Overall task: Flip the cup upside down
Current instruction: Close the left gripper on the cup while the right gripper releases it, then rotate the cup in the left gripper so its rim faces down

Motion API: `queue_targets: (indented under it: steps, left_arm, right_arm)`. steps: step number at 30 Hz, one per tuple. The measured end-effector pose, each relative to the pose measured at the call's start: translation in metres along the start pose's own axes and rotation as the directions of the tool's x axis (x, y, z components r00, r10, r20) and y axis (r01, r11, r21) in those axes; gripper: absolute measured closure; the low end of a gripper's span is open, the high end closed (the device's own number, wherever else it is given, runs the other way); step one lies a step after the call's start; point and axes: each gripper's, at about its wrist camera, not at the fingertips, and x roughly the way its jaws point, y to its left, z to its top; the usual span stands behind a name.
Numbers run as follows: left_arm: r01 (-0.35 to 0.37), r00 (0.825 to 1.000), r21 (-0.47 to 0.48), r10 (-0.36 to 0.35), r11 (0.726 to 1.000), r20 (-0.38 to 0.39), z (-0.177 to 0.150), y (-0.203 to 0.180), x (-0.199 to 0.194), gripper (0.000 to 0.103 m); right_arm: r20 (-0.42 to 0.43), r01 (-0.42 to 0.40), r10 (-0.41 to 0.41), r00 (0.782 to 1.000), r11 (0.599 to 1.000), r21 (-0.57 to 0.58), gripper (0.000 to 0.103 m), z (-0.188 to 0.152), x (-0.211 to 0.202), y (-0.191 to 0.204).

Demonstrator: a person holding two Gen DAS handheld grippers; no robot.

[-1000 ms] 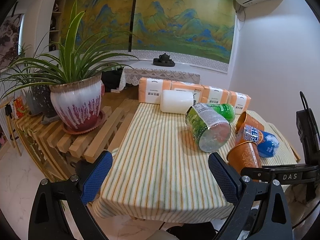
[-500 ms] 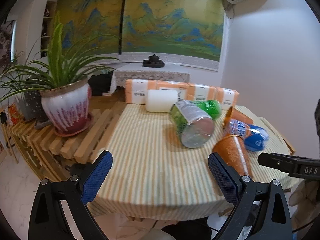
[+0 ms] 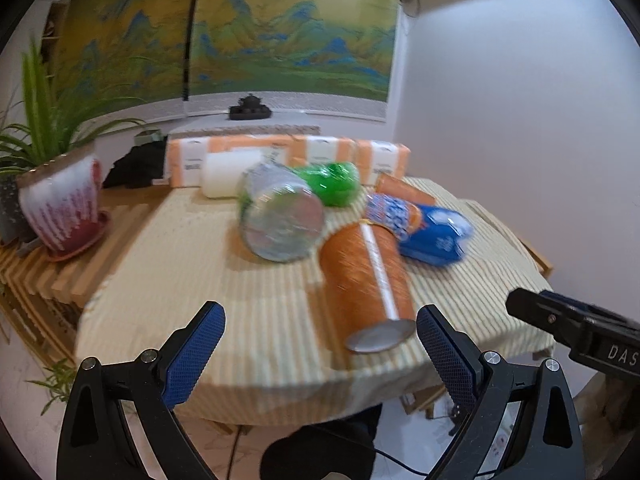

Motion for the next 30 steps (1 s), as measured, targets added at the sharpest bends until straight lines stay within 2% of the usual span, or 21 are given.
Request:
queue_targets:
  steps: [6,16,22,28,30]
  left_arm:
    - [-0.02,1.0,0.043,0.019,0.999,0.021,-0.012,-0.025,0.018,0.005]
    - [-0.068,0.997,0.089,0.065,0.994,0.035,-0.021,-0.035,0.045,0.005]
    - [-0.081,0.996,0.12,0.077,0.99,0.04,-0.021,-0.04,0.051,0.018]
    - [-0.058,0.998,0.132,0.058,0.99,0.003,-0.022,-0.039,0.058,0.04]
    - [-0.055,0.998,0.134,0.055,0.989,0.004,-0.022,-0.039,0.057,0.041]
  right_arm:
    - [-0.003,0.018,-0.018,1.0,0.999,0.029,0.033,-0.008,-0.002,-0.018]
    - [-0.02,0.017,-0.016,1.0,0.998,0.058,0.033,-0.012,0.006,-0.03]
    - [-0.036,-0.003,0.005,0.999,0.998,0.063,0.033,-0.012,0.01,-0.029]
    - [-0.036,-0.004,0.007,0.999,0.997,0.072,0.033,-0.012,0.011,-0.031]
    - [-0.052,-0.012,0.015,0.999,0.997,0.074,0.033,-0.013,0.014,-0.031]
